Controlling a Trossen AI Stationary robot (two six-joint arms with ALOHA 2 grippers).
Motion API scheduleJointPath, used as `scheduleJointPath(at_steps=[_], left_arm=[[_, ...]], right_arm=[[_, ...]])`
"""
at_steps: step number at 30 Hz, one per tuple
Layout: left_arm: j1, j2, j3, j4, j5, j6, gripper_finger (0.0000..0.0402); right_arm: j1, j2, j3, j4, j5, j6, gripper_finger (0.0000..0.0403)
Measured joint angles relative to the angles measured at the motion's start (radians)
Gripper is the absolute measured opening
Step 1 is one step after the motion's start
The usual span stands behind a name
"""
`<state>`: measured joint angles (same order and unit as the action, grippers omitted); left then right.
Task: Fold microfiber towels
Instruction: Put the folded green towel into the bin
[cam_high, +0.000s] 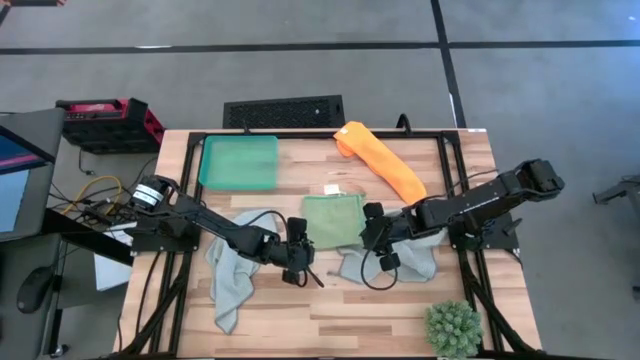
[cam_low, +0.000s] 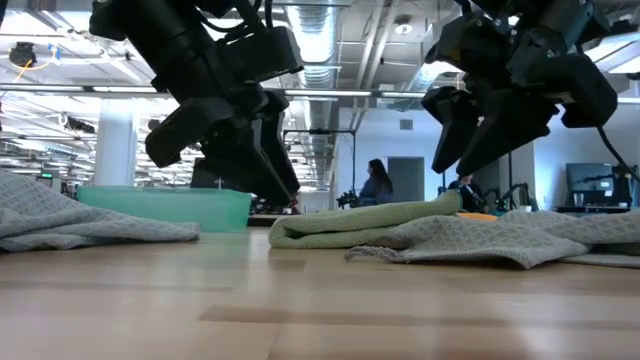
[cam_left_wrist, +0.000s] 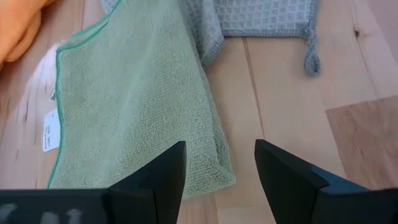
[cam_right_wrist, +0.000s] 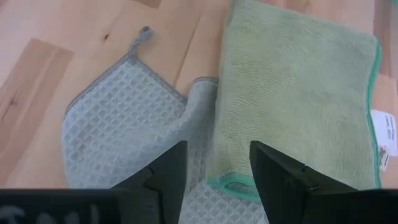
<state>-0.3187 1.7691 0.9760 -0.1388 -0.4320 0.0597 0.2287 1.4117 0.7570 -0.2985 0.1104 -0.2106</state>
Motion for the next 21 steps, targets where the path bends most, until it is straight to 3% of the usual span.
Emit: scheduleJointPath(at_steps=[12, 21], left_arm=[[0.002, 0.127, 0.012, 0.034, -0.078, 0.012, 0.0184], [0.01, 0.13, 0.013, 0.028, -0.091, -0.002, 0.0184]], right_arm=[[0.0, 0.076, -0.003, 0.014, 0.002, -0.008, 0.0207], [0.0, 0.141, 0.001, 0.026, 0.024, -0.045, 0.0207]])
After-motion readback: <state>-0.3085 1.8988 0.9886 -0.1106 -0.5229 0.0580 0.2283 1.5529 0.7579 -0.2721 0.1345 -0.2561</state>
